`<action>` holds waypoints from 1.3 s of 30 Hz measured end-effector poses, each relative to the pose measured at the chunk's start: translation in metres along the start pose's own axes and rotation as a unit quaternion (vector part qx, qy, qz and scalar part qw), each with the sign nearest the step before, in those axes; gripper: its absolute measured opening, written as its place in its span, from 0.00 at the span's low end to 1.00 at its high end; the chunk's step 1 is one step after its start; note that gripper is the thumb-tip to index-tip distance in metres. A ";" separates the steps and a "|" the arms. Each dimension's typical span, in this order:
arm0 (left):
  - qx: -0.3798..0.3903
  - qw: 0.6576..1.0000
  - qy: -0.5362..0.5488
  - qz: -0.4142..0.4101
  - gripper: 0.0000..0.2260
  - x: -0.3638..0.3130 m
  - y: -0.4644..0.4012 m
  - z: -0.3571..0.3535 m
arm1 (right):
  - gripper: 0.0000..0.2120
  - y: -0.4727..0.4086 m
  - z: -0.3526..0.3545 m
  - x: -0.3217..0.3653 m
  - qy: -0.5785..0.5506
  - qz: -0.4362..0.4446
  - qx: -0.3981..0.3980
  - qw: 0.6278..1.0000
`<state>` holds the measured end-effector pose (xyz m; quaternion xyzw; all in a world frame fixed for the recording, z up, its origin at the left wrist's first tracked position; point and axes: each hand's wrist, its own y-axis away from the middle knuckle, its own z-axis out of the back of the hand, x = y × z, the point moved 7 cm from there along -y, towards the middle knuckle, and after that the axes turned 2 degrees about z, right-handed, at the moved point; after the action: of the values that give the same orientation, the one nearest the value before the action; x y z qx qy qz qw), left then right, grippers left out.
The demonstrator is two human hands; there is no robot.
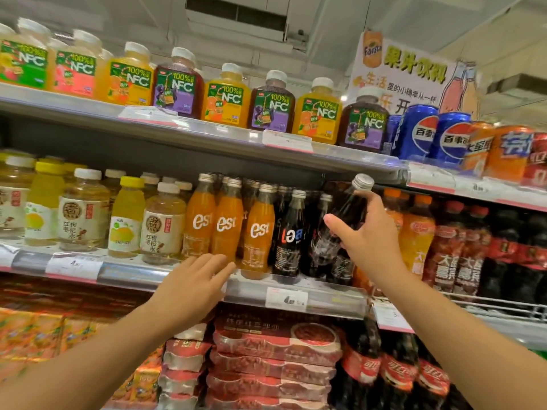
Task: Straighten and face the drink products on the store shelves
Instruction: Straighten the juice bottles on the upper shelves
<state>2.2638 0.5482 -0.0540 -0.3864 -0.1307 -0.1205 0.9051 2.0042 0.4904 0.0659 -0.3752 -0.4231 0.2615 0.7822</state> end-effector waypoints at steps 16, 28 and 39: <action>0.077 0.991 -0.003 0.108 0.27 0.010 0.001 -0.038 | 0.42 -0.023 -0.050 -0.049 0.126 -0.084 0.086 0.985; 0.063 0.994 0.034 0.083 0.20 0.012 -0.012 -0.033 | 0.48 -0.023 -0.062 -0.049 0.138 -0.081 0.114 0.981; 0.071 0.992 0.018 0.102 0.19 0.010 -0.013 -0.027 | 0.27 0.052 -0.074 -0.010 0.143 0.085 0.139 0.976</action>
<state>2.2724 0.5183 -0.0603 -0.3307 -0.0824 -0.0247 0.9398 2.0574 0.4861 -0.0075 -0.3311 -0.2334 0.3266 0.8539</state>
